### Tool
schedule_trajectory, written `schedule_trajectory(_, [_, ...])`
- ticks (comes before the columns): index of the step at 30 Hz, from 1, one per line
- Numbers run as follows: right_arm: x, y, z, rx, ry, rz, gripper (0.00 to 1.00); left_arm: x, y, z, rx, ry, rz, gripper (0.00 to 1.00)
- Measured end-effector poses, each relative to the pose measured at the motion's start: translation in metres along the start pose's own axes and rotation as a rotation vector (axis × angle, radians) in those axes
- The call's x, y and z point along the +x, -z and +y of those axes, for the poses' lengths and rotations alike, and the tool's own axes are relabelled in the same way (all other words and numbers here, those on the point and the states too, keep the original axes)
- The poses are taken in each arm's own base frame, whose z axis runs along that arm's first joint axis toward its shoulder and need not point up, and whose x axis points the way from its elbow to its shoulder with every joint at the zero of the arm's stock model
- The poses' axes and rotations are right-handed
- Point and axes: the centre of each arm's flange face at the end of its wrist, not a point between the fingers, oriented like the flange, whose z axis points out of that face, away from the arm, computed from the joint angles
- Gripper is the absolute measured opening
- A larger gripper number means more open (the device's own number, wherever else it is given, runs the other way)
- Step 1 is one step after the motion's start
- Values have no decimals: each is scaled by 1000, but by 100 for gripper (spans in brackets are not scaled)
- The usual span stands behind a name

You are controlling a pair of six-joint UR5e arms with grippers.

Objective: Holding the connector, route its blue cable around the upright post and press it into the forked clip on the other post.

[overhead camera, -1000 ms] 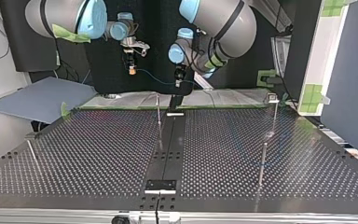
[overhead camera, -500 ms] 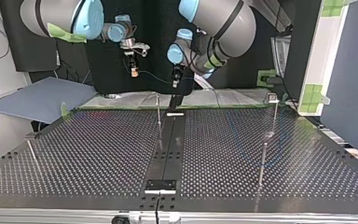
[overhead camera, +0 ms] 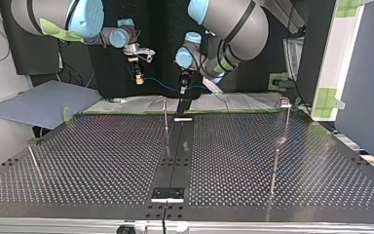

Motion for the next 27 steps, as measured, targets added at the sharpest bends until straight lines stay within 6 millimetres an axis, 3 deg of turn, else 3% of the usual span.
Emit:
schedule_trajectory(10, [3, 0, -3, 29, 38, -11, 0, -13, -11, -9, 6, 49, -47, 98])
schedule_trajectory(23, [41, -8, 2, 45, 57, 19, 0, -14, -12, -7, -6, 53, -47, 98])
schedule_trajectory(27, [44, -9, 3, 44, 55, 19, 0, -14, -12, -7, -2, 53, -47, 98])
